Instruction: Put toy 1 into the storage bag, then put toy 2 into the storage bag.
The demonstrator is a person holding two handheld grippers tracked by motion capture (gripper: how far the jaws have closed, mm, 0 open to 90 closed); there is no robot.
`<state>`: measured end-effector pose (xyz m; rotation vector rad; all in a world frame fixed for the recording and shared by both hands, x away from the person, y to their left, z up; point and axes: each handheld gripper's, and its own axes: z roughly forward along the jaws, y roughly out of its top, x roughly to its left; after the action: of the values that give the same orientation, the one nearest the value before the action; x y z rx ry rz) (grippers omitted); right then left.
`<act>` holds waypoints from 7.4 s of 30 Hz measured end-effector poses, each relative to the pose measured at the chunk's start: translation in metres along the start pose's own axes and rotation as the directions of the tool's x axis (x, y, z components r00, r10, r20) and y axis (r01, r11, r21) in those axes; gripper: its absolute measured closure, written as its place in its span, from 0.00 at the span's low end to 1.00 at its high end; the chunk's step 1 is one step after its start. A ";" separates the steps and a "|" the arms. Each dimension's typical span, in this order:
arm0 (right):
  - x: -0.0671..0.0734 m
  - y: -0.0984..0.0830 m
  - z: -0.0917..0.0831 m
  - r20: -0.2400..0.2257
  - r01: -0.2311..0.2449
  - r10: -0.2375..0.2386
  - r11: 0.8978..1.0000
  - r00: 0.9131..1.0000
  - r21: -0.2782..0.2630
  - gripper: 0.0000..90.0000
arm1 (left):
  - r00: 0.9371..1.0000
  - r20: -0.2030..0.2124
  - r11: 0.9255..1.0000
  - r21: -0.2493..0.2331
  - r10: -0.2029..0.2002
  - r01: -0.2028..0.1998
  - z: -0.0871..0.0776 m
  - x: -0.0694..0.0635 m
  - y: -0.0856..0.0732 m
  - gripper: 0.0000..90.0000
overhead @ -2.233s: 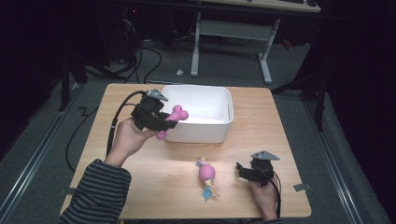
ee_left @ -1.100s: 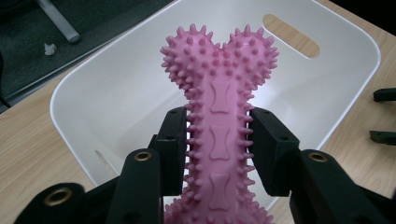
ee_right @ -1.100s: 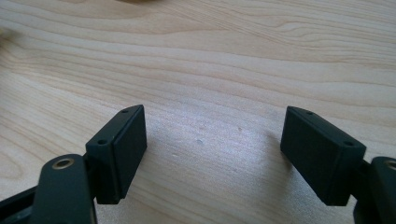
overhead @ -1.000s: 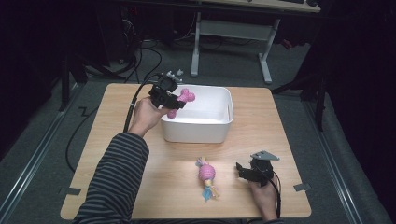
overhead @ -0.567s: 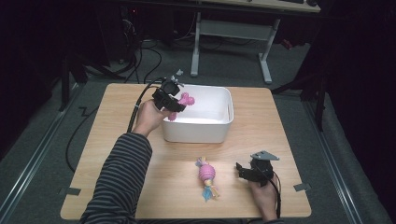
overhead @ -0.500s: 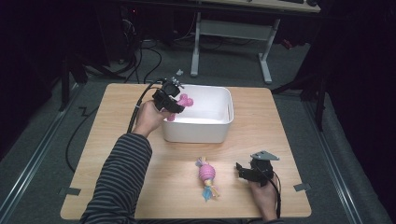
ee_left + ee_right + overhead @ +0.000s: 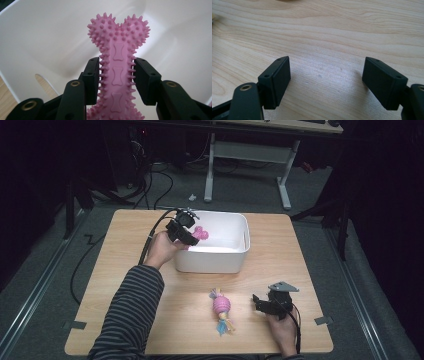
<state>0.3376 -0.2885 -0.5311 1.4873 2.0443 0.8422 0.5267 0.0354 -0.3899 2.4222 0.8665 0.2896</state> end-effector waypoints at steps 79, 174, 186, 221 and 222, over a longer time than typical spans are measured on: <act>0.001 0.000 0.000 -0.002 0.001 -0.001 1.000 1.000 -0.001 0.25 | 0.984 0.007 0.902 -0.399 -0.177 0.165 -0.097 -0.036 -0.145 0.37; 0.003 0.002 -0.001 -0.047 0.036 -0.034 0.999 0.998 0.033 0.23 | 0.944 -0.159 0.935 -0.259 -0.290 0.244 0.020 -0.040 -0.229 0.33; 0.021 0.002 -0.014 -0.122 0.032 -0.032 0.999 0.992 -0.009 0.30 | 0.946 -0.156 0.937 -0.255 -0.284 0.240 0.020 -0.040 -0.229 0.31; 0.104 0.049 -0.043 -0.278 0.228 -0.213 0.973 0.937 0.023 0.30 | 0.947 -0.155 0.937 -0.256 -0.281 0.237 0.020 -0.041 -0.229 0.30; 0.106 0.050 -0.042 -0.278 0.231 -0.215 0.973 0.936 0.027 0.30 | 0.947 -0.155 0.937 -0.256 -0.282 0.237 0.020 -0.041 -0.229 0.30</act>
<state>0.3099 -0.1845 -0.4682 1.1892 2.4047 0.9428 0.3834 0.1483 -0.5360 2.0572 1.1560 0.4971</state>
